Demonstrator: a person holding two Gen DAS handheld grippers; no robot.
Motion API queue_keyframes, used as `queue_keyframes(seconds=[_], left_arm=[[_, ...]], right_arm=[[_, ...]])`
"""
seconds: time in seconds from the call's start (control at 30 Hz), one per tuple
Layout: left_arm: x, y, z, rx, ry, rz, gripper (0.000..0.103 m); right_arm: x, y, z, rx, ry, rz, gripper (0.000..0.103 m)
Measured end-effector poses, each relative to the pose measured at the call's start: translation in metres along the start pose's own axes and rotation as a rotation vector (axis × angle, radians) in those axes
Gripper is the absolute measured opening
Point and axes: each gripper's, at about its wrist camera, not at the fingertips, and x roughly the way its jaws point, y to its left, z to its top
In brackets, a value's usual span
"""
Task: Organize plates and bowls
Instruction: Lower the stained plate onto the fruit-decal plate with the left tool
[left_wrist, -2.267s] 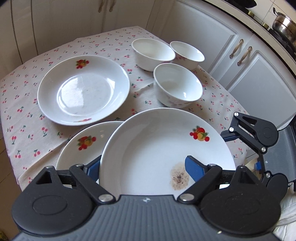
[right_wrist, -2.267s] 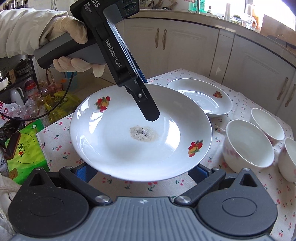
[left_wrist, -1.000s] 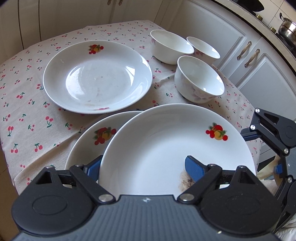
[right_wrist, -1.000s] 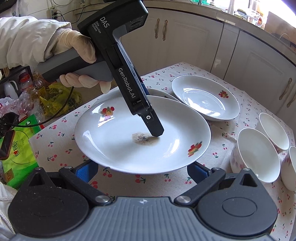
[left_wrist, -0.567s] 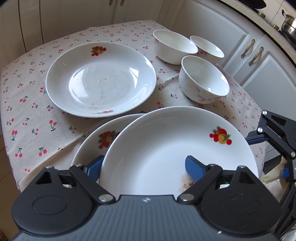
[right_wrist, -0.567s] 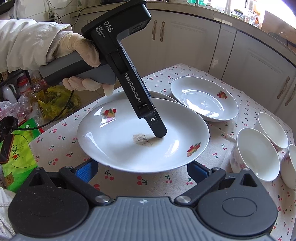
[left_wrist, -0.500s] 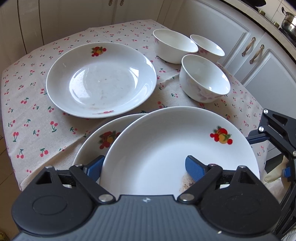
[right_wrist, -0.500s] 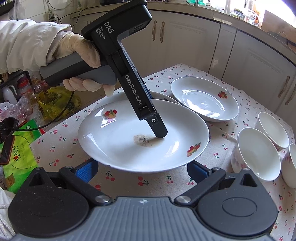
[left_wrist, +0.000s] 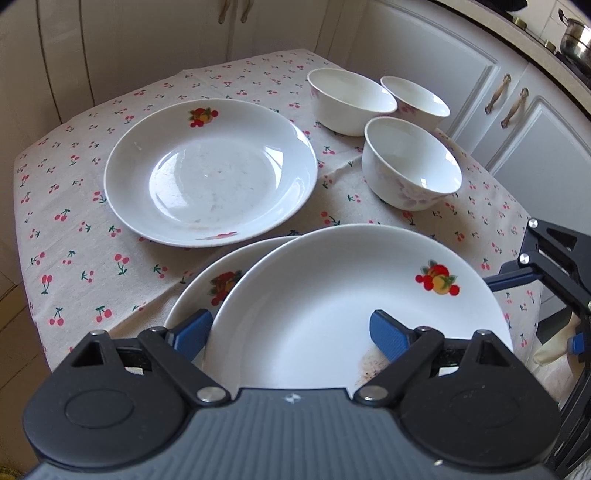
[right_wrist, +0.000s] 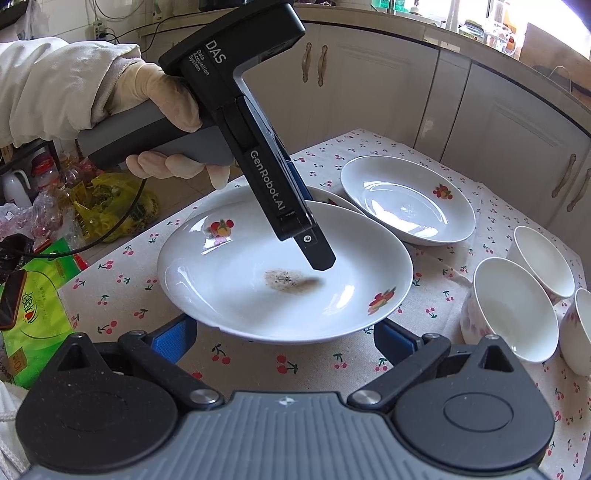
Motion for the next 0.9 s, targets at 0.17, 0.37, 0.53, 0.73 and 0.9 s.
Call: queue_keyframes(seconds=[0.17,0.37,0.53,0.73,0.9], left_arm=[[-0.004,0.004,-0.001,-0.007,-0.012,0.003,0.091],[-0.006,0.003,-0.003,-0.007,-0.022,0.007,0.091],[-0.008,0.003,-0.006,-0.001,-0.026,0.013,0.091],[-0.011,0.003,-0.008,-0.007,-0.037,0.018,0.091],[-0.014,0.005,-0.008,-0.012,-0.050,0.021,0.092]], right_arm=[[0.001,0.003,0.001,-0.011,0.003,-0.004,0.103],[0.003,0.003,0.002,-0.012,0.011,-0.015,0.103],[0.005,0.001,0.001,-0.003,0.022,-0.026,0.103],[0.004,0.000,-0.001,0.009,0.029,-0.043,0.103],[0.004,-0.003,-0.001,0.021,0.033,-0.047,0.103]])
